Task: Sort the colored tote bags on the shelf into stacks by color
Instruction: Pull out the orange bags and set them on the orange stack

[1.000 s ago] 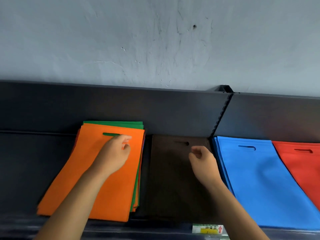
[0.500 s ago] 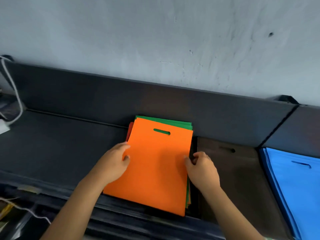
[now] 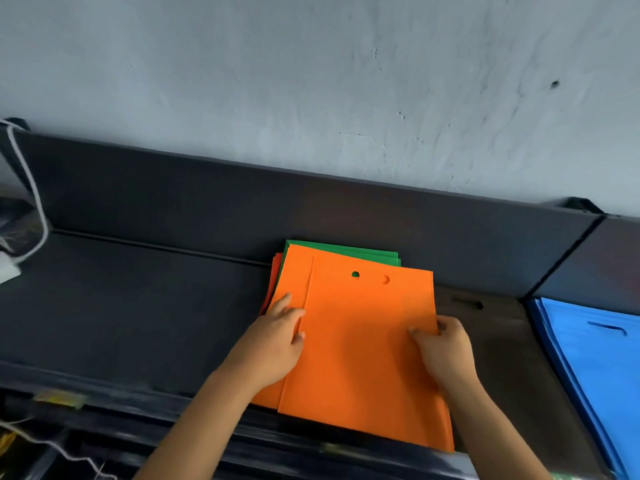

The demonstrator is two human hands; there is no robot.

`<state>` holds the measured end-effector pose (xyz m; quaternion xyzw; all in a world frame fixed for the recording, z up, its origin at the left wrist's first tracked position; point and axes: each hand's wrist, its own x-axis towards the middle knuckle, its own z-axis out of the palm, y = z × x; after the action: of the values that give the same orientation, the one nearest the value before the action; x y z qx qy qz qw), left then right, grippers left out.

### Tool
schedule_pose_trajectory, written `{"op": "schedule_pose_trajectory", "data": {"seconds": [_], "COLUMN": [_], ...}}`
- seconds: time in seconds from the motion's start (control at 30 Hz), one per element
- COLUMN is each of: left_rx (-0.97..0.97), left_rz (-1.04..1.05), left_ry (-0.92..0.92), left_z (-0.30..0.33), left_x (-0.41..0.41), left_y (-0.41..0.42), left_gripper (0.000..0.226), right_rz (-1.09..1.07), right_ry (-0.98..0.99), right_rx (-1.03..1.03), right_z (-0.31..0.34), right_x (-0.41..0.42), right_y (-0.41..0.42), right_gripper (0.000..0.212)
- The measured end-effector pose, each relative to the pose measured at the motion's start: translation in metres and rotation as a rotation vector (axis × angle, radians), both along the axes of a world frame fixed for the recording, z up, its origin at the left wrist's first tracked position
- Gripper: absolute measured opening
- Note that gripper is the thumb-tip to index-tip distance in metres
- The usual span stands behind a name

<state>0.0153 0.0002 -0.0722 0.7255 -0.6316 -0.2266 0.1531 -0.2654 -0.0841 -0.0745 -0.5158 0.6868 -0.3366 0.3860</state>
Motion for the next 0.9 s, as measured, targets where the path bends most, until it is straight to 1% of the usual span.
{"op": "schedule_pose_trajectory", "data": {"seconds": [0.03, 0.1, 0.17, 0.23, 0.33, 0.4, 0.47, 0.53, 0.6, 0.7, 0.77, 0.83, 0.9], "left_rx": [0.006, 0.006, -0.005, -0.026, -0.079, -0.069, -0.055, -0.061, -0.072, -0.122, -0.143, -0.169, -0.208], "left_rz": [0.004, -0.013, -0.025, 0.004, 0.106, 0.121, 0.084, 0.051, 0.054, 0.121, 0.173, 0.212, 0.242], "left_ry": [0.0, 0.058, 0.141, 0.171, 0.102, 0.064, 0.049, 0.08, 0.137, 0.16, 0.14, 0.146, 0.231], "left_z": [0.001, 0.004, 0.007, 0.009, 0.008, 0.005, 0.003, 0.003, 0.004, 0.001, 0.0, 0.002, 0.003], "left_x": [-0.001, -0.008, -0.016, -0.02, -0.016, -0.016, -0.022, -0.031, -0.037, -0.034, -0.032, -0.032, -0.034], "left_y": [-0.001, -0.003, -0.004, -0.005, -0.008, -0.009, -0.008, -0.008, -0.008, -0.012, -0.012, -0.012, -0.013], "left_gripper": [0.05, 0.046, 0.043, 0.042, 0.045, 0.049, 0.049, 0.045, 0.041, 0.037, 0.037, 0.037, 0.033], "right_rz": [-0.014, -0.007, 0.033, 0.07, 0.049, 0.01, -0.028, -0.01, 0.04, 0.09, 0.08, 0.061, 0.065], "right_ry": [-0.048, -0.14, -0.191, -0.167, -0.125, -0.162, -0.215, -0.27, -0.286, -0.268, -0.28, -0.314, -0.332], "right_rx": [0.001, 0.042, 0.105, 0.125, 0.111, 0.118, 0.144, 0.204, 0.271, 0.265, 0.251, 0.246, 0.238], "right_z": [-0.001, -0.003, -0.004, -0.005, -0.008, -0.009, -0.009, -0.004, 0.0, 0.002, 0.002, 0.002, 0.002], "right_x": [-0.001, -0.003, -0.004, -0.006, -0.011, -0.016, -0.021, -0.023, -0.022, -0.023, -0.026, -0.027, -0.027], "right_y": [0.0, -0.001, -0.002, -0.003, -0.005, -0.007, -0.008, -0.007, -0.004, -0.001, -0.001, 0.0, 0.001], "right_gripper": [0.048, 0.059, 0.062, 0.059, 0.049, 0.051, 0.051, 0.039, 0.031, 0.021, 0.019, 0.022, 0.023]}}
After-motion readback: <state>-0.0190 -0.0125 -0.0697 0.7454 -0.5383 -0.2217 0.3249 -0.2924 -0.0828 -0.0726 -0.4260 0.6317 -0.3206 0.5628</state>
